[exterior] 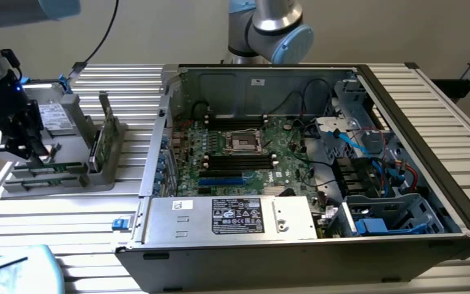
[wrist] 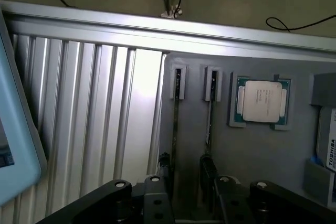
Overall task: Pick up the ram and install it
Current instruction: 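Pick up the ram and move it above insertion slot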
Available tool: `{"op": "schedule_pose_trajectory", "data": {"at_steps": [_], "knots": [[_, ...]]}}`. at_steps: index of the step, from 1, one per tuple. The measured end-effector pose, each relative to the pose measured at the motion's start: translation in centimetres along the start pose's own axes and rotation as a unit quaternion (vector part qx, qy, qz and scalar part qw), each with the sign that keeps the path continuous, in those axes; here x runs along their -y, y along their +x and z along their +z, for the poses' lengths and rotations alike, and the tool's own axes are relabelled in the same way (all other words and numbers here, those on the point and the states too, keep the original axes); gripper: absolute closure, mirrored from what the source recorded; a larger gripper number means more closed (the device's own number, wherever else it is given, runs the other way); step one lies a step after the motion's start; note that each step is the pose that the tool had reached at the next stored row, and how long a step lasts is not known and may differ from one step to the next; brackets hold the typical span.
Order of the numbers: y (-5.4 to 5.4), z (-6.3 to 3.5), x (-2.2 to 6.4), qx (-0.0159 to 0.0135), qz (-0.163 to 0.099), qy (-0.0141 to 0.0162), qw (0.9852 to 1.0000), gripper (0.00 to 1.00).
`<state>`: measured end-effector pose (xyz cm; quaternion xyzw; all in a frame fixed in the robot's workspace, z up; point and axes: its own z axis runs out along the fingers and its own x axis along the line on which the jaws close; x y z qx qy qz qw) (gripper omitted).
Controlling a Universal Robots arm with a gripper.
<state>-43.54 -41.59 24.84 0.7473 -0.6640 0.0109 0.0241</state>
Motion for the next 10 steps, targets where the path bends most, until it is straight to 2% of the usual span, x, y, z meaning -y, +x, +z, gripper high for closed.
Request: {"op": "schedule_pose_trajectory", "data": {"at_steps": [3,8,10], "knots": [[-0.1,0.56,-0.2,0.0,0.0,0.0,1.0,0.64],[-0.1,1.47,-1.09,-0.0001,0.0,0.0005,1.0,0.64],[0.0,1.83,-1.14,0.0,0.0,0.0006,1.0,0.64]]}}
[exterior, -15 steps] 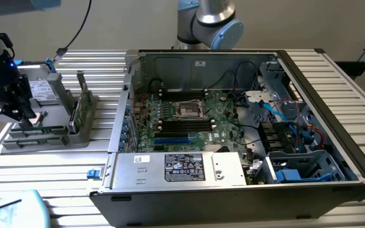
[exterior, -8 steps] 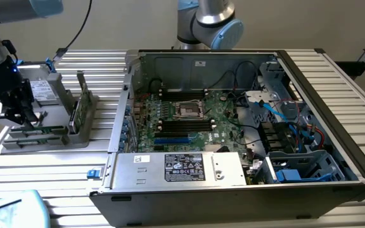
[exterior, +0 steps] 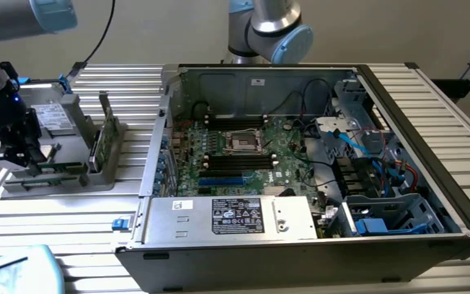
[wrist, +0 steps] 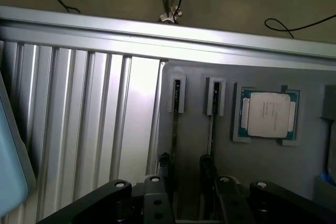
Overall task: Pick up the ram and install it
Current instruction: 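Pick up the ram and move it above insertion slot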
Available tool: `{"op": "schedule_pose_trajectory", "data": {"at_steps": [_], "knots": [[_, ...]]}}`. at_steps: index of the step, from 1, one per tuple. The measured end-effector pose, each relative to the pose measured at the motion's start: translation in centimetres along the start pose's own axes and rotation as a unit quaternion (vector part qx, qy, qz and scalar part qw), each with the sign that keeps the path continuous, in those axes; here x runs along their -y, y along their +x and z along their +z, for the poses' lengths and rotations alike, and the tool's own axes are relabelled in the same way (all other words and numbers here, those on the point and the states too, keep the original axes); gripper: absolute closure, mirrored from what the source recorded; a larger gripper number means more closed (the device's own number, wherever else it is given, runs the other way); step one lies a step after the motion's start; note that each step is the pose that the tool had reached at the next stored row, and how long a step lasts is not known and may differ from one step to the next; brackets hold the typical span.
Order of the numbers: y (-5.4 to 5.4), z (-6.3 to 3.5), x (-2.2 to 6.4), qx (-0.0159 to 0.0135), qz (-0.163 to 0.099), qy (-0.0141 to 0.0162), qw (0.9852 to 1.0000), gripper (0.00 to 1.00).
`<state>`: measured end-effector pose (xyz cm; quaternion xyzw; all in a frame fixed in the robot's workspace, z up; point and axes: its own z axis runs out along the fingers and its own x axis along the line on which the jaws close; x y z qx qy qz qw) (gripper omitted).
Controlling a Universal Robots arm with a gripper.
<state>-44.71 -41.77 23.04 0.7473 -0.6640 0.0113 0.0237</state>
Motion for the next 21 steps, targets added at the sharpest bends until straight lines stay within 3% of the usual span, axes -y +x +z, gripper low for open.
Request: {"op": "schedule_pose_trajectory", "data": {"at_steps": [21], "knots": [[0.4,3.44,0.06,0.0005,0.0,-0.0002,1.0,0.64]]}}
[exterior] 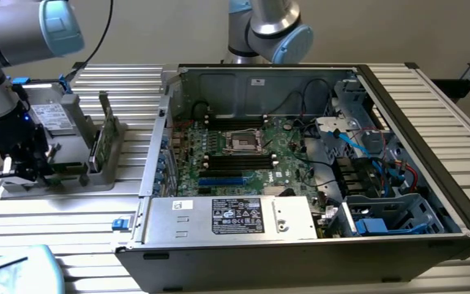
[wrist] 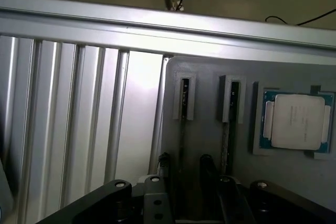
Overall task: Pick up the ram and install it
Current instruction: 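Pick up the ram and move it above insertion slot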
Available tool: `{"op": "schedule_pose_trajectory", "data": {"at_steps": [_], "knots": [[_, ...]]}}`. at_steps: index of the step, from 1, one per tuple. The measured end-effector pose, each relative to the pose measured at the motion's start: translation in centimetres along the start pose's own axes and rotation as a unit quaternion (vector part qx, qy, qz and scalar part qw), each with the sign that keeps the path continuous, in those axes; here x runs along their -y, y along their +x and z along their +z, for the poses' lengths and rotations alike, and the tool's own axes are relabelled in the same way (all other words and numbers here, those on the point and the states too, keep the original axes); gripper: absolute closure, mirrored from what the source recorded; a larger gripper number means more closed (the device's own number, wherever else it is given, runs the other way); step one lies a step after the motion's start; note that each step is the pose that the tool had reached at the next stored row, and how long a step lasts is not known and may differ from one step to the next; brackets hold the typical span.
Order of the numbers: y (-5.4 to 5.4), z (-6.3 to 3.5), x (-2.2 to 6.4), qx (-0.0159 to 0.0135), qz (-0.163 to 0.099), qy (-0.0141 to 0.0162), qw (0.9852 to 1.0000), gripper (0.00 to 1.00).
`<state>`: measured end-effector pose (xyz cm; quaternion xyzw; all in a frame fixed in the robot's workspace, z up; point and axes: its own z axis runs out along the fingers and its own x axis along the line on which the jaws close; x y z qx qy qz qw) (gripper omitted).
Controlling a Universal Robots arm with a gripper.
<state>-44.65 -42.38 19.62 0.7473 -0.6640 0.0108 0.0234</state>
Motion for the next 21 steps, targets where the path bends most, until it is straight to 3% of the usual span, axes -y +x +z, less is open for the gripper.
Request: {"op": "schedule_pose_trajectory", "data": {"at_steps": [11,21], "knots": [[0.2,0.26,0.85,0.0014,0.0,-0.0056,1.0,0.64],[0.18,0.6,0.87,0.0014,0.0,-0.0058,1.0,0.64]]}}
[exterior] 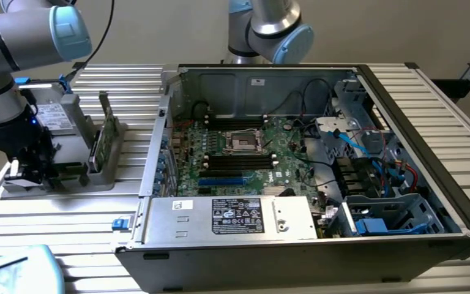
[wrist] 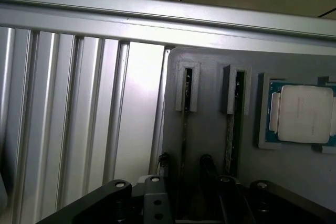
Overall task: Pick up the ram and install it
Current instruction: 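Pick up the ram and move it above insertion slot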
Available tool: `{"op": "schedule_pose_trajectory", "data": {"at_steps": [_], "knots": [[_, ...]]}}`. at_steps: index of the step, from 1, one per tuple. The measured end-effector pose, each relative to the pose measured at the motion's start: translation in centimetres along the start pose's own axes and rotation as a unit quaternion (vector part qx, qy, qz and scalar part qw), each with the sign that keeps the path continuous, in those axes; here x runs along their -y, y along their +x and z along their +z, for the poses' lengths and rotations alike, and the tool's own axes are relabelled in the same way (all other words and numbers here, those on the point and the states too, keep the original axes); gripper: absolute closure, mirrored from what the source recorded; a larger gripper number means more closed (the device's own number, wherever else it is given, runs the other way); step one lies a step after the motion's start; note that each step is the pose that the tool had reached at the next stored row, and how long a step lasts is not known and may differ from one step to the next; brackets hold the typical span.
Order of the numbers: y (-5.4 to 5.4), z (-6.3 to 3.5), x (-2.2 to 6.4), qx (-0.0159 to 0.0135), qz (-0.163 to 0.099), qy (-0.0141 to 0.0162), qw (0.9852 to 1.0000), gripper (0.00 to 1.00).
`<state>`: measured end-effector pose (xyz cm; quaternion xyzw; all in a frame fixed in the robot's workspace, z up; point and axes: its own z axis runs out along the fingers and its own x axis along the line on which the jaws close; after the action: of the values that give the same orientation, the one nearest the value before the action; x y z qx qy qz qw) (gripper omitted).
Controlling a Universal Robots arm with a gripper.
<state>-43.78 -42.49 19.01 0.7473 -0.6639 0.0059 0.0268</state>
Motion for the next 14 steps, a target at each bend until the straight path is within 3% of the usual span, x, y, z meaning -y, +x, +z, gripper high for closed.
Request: {"op": "schedule_pose_trajectory", "data": {"at_steps": [10,14], "knots": [[0.0,0.01,0.0,0.0,0.0,0.0,1.0,0.64],[0.01,0.01,0.0,-0.0003,0.0,0.0,1.0,0.78]]}}
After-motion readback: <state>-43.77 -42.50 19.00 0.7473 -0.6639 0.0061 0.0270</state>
